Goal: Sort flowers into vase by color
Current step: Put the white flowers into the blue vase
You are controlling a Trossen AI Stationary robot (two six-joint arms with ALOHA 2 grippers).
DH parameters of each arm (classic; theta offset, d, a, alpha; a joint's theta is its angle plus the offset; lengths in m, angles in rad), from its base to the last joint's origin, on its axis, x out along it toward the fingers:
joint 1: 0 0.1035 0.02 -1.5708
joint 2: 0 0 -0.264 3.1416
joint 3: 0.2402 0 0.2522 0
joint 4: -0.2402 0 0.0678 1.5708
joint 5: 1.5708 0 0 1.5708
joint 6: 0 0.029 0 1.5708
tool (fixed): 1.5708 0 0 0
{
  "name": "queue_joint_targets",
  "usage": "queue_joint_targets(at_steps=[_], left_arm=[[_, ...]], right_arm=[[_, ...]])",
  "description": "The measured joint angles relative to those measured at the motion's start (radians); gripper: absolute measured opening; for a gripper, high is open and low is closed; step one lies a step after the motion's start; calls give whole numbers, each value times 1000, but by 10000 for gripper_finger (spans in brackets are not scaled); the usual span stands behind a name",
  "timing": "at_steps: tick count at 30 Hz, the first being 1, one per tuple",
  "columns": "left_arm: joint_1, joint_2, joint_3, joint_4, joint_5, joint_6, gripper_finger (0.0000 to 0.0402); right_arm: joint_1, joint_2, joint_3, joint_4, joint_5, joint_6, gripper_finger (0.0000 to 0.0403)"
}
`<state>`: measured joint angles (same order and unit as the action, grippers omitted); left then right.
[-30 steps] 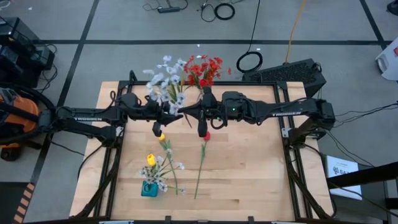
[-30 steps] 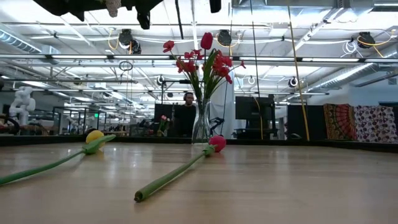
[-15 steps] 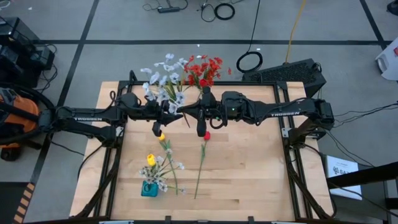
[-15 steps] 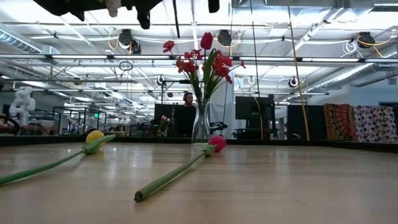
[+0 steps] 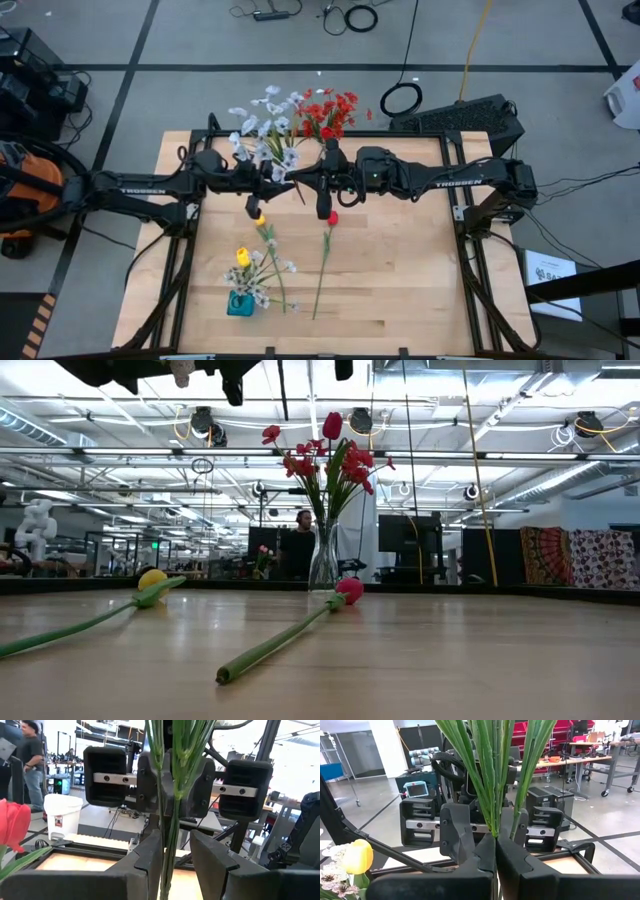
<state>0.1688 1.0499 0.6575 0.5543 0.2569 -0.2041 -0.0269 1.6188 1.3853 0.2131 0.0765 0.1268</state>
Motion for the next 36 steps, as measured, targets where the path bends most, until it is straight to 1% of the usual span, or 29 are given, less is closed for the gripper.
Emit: queue_joint_targets(at_steps=[11,14,19,20,23,27,31,36], left_arm=[[0,19,0,14,-4,-1,103],[0,19,0,14,-4,-1,82],[0,19,0,13,-4,0,19],[0,19,0,13,-4,0,12],[0,19,0,13,-4,0,9],[0,18,-1,0,-4,0,5],[1,14,-2,-8,-4,0,3],[0,-35,-1,-58,-7,0,2]], right_arm=[[0,0,0,-6,0,0,0],[0,0,0,-7,0,0,0],[0,0,0,-8,1,0,0],[0,0,0,-8,1,0,0],[0,-1,0,-10,4,2,0],[1,-2,0,-46,35,53,1],[1,-12,1,-95,49,67,21],[0,-56,-2,-186,57,71,64]])
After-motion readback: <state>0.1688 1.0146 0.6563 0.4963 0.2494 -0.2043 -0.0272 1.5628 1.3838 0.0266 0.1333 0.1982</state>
